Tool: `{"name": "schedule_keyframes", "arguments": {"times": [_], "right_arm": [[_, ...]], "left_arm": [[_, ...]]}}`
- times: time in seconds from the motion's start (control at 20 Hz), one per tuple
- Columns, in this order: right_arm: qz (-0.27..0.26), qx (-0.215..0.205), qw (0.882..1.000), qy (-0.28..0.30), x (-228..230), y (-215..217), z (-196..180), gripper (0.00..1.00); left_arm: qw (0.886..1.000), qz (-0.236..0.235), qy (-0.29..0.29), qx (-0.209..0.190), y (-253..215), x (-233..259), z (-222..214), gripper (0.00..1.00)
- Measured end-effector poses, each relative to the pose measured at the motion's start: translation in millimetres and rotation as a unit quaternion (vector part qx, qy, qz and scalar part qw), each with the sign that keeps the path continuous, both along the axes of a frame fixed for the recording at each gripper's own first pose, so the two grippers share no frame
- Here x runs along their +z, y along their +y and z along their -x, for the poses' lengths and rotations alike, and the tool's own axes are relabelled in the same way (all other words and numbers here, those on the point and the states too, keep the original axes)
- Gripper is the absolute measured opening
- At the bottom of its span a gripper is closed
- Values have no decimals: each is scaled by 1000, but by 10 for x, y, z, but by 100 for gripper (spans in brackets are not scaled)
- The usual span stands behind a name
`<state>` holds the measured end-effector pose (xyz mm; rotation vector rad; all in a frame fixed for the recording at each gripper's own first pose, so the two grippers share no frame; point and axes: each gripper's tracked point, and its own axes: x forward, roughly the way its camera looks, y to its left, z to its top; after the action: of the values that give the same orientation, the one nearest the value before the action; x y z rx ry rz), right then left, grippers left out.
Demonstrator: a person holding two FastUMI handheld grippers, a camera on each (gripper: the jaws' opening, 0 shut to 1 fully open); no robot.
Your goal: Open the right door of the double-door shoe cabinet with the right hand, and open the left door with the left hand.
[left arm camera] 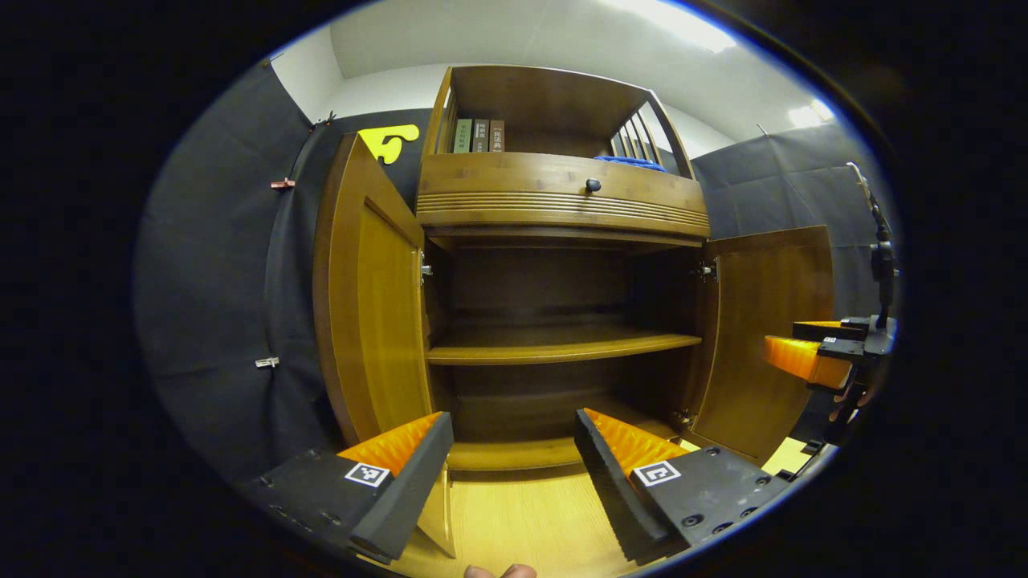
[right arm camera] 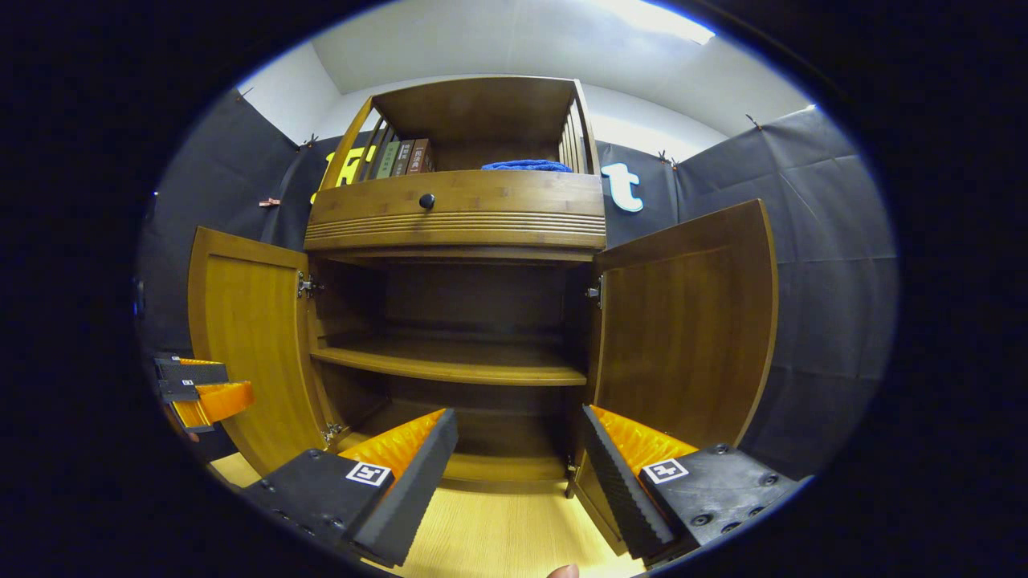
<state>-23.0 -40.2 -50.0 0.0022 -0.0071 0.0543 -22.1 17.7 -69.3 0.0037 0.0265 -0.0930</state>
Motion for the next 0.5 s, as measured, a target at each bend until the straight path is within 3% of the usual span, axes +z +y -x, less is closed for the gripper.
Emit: {"name": "schedule_keyframes", "arguments": {"times": [0.5], "right_arm": [[0,-3,1000,1,-10,-29,-25,98]], "left_arm": [[1000,-4,0,2,-16,-11,-46,94]]}}
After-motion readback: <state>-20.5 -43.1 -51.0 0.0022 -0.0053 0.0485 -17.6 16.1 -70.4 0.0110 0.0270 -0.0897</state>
